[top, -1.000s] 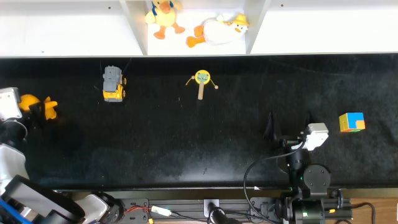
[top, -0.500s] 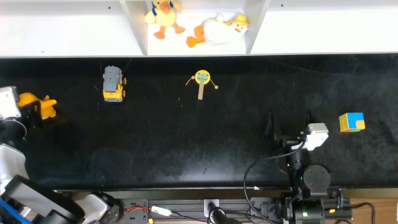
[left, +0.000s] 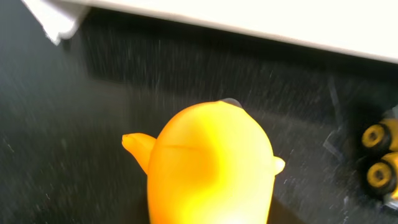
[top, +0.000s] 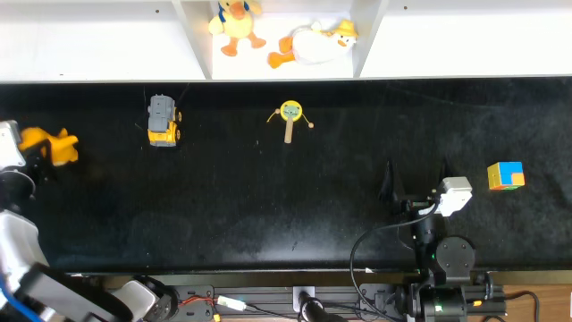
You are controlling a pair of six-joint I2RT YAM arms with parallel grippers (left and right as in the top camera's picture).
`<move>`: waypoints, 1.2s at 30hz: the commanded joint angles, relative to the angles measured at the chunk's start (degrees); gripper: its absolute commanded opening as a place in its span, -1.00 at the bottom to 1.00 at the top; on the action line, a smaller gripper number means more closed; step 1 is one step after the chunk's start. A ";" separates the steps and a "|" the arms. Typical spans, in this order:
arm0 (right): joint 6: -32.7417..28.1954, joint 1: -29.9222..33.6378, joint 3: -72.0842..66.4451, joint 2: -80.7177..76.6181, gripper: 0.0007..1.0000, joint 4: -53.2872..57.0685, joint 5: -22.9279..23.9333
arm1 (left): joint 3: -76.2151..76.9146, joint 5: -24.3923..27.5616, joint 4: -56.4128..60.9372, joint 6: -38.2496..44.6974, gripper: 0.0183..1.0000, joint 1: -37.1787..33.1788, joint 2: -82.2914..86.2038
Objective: Store Toys
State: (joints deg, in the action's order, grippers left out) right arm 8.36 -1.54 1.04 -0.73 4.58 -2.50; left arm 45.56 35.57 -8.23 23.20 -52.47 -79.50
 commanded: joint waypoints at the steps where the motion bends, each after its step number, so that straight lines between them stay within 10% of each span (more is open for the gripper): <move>1: 0.22 -0.28 -0.76 0.48 0.99 -0.17 0.61 | 2.69 4.22 5.53 -5.51 -0.50 2.29 4.57; 12: 0.24 -0.28 -0.76 0.48 0.99 -0.17 0.61 | 6.71 -4.28 15.43 -9.79 -0.52 13.14 1.25; 36: 0.22 -0.28 -0.76 0.48 0.99 -0.17 0.61 | 24.30 -5.33 15.08 -17.55 -0.60 17.40 -17.09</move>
State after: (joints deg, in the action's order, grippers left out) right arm 8.36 -1.54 1.04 -0.73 4.60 -2.48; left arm 67.33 31.03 6.90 7.81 -35.22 -95.04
